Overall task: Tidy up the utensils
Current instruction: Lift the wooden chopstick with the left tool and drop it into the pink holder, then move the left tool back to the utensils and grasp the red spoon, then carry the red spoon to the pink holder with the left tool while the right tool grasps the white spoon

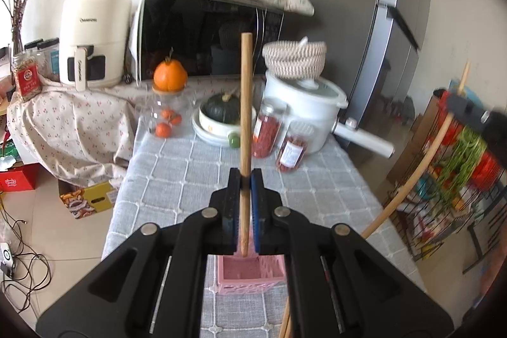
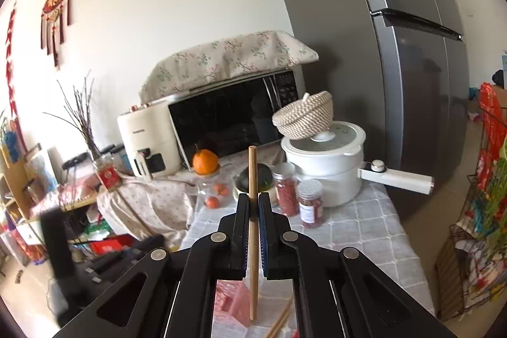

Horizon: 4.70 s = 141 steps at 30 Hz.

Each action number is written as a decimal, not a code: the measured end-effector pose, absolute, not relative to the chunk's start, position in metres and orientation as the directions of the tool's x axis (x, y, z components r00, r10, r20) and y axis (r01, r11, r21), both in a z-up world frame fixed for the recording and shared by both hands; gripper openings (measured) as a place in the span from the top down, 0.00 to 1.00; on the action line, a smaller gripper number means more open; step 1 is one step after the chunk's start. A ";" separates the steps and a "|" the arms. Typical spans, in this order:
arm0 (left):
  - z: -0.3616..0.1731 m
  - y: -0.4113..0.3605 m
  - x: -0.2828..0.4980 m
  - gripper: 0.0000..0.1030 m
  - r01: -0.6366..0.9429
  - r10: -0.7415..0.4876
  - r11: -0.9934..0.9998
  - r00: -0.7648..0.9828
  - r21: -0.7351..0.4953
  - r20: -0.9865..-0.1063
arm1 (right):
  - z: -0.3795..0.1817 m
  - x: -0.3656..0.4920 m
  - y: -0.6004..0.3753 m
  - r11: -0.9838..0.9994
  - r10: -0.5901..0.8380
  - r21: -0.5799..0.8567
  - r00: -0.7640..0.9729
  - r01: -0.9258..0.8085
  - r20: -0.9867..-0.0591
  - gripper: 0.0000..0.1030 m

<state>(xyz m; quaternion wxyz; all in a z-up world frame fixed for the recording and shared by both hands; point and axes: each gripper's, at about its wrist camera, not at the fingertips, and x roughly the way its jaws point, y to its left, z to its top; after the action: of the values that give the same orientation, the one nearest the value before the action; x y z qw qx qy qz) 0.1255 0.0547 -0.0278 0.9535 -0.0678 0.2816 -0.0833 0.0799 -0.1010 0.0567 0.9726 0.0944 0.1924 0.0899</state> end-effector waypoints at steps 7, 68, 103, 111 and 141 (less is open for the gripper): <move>-0.046 0.051 0.142 0.93 0.120 -0.216 0.973 0.769 -0.196 -0.602 | 0.048 0.098 -0.093 0.941 0.267 0.294 0.903 -0.169 -0.337 0.94; -0.117 0.004 0.083 0.20 0.219 -0.226 0.965 0.435 -0.141 -0.872 | -0.086 0.094 -0.178 0.989 0.078 0.132 0.536 0.064 -0.841 0.34; -0.174 -0.094 0.146 0.90 0.353 -0.234 0.927 0.280 -0.127 -0.931 | -0.188 0.076 -0.234 0.927 0.263 0.306 0.207 0.218 -0.942 0.34; -0.145 -0.083 0.130 1.00 0.368 -0.304 0.915 0.354 -0.167 -0.885 | -0.197 0.078 -0.223 0.907 0.334 0.372 0.201 0.198 -0.921 0.54; -0.178 -0.101 0.166 0.67 0.330 -0.205 0.938 0.300 -0.101 -0.932 | -0.168 0.082 -0.250 0.879 0.385 0.446 0.300 0.170 -0.873 0.96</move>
<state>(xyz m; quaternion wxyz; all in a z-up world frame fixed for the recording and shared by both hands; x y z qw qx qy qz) 0.1659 -0.1014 -0.1776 0.8042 0.0551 0.5679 -0.1666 0.0818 -0.2498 -0.1678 0.7710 0.2361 0.5873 0.0699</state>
